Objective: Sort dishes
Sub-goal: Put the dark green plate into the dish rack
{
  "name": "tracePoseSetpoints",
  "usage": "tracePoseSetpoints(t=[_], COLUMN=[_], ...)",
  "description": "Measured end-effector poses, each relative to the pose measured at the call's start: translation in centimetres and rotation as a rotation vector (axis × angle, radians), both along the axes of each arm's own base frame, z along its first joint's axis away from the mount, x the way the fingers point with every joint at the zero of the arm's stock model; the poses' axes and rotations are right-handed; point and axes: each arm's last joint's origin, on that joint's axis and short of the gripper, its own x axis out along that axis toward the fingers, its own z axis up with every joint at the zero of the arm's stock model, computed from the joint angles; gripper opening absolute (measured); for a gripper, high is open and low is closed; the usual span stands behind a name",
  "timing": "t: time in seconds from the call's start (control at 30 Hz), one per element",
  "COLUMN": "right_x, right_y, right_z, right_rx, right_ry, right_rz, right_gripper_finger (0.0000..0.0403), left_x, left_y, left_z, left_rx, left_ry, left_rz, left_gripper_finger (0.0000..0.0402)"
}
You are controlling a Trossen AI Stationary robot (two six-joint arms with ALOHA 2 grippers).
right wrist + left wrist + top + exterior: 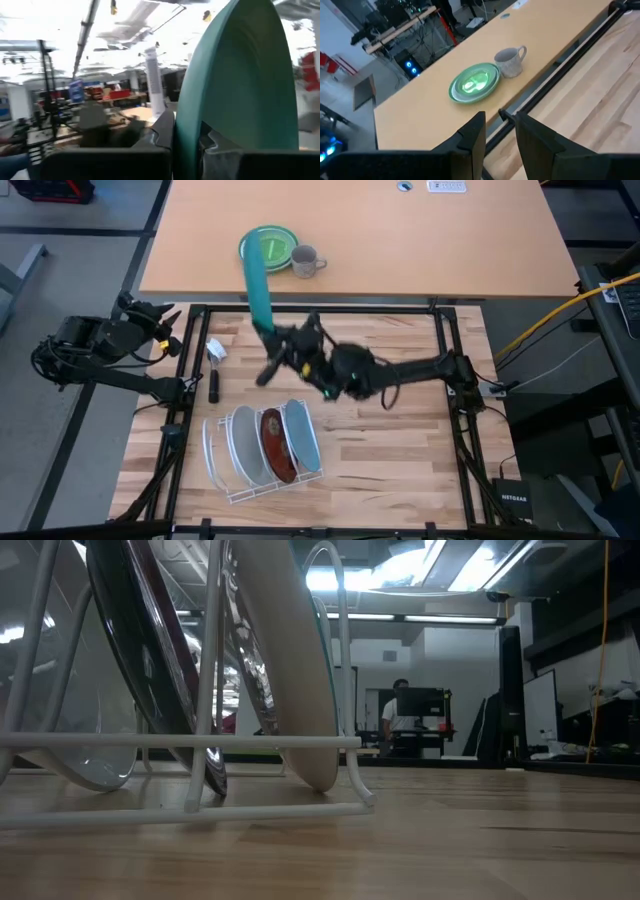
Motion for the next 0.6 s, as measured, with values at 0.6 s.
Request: tracePoseSetpoints(t=[0.6], right_x=[0.1], right_y=[15.3], right_z=[-7.8], right_rx=[0.031], right_ry=[-0.206], right_rz=[0.145], right_gripper_finger=[0.0017], left_x=[-0.3], left_y=[0.0], left_z=[-0.5], left_rx=[-0.055], left_ry=[-0.017], left_rz=[0.021], left_gripper_finger=[0.0098])
